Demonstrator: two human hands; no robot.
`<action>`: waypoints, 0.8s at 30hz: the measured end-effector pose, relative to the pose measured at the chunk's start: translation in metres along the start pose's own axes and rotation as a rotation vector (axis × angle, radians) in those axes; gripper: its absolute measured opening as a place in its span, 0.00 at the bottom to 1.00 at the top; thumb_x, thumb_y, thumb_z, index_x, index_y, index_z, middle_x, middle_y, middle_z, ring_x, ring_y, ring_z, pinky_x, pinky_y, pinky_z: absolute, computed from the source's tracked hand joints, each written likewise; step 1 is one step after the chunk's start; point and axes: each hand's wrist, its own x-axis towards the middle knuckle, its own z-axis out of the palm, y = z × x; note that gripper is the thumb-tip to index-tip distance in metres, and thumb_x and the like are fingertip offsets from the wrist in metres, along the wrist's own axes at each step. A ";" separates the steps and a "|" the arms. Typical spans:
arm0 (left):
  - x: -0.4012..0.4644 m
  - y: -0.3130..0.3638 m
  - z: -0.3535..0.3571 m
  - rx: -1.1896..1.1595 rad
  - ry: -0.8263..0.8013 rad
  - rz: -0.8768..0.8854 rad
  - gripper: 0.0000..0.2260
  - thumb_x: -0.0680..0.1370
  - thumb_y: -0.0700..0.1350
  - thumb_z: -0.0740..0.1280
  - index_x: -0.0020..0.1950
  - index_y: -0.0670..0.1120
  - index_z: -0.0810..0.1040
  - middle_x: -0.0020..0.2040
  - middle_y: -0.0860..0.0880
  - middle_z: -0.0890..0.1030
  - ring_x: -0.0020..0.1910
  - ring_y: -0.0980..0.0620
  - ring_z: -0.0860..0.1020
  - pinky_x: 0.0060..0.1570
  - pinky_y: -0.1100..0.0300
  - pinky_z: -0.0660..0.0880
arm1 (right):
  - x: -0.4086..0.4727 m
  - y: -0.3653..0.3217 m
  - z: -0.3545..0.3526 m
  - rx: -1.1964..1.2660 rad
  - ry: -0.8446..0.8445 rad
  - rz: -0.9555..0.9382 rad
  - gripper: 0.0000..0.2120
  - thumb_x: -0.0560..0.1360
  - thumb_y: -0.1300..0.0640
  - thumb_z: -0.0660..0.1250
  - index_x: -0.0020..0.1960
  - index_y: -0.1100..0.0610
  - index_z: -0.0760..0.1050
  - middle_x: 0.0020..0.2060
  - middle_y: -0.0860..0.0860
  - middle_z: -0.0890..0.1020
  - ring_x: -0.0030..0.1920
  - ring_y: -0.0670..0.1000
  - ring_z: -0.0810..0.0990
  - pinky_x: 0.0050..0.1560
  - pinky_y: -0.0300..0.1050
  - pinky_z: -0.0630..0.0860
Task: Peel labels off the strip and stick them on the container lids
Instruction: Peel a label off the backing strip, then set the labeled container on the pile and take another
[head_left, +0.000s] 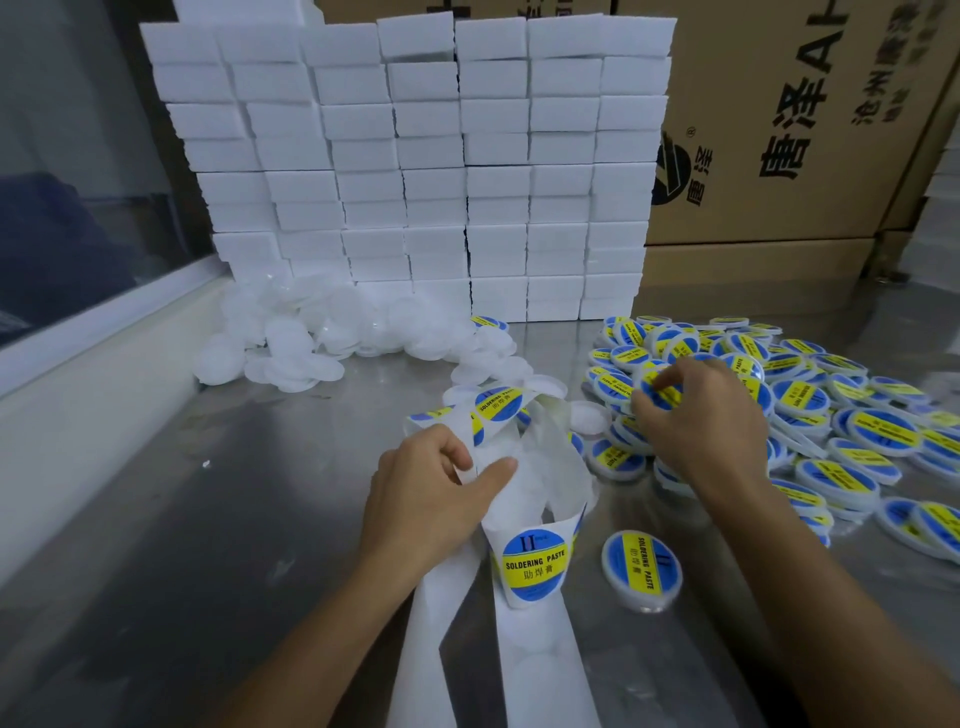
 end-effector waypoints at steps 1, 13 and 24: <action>0.001 -0.002 0.000 0.006 -0.007 -0.026 0.16 0.65 0.57 0.77 0.34 0.51 0.73 0.26 0.54 0.77 0.26 0.59 0.73 0.30 0.62 0.69 | 0.001 0.004 0.000 -0.021 -0.007 0.039 0.11 0.73 0.48 0.70 0.48 0.56 0.79 0.47 0.56 0.80 0.41 0.57 0.79 0.41 0.52 0.78; 0.004 0.006 -0.008 -0.604 -0.016 -0.087 0.16 0.73 0.31 0.70 0.51 0.52 0.82 0.47 0.59 0.85 0.46 0.63 0.82 0.41 0.71 0.76 | -0.010 -0.020 -0.004 0.122 -0.047 -0.062 0.14 0.75 0.51 0.69 0.58 0.56 0.80 0.54 0.55 0.83 0.56 0.58 0.78 0.55 0.57 0.75; 0.000 0.017 -0.014 -0.875 -0.238 0.078 0.29 0.67 0.26 0.63 0.62 0.52 0.72 0.61 0.53 0.81 0.50 0.45 0.84 0.44 0.55 0.81 | -0.057 -0.086 -0.001 1.033 -0.492 -0.090 0.10 0.76 0.59 0.70 0.56 0.53 0.76 0.44 0.56 0.83 0.41 0.50 0.80 0.45 0.52 0.79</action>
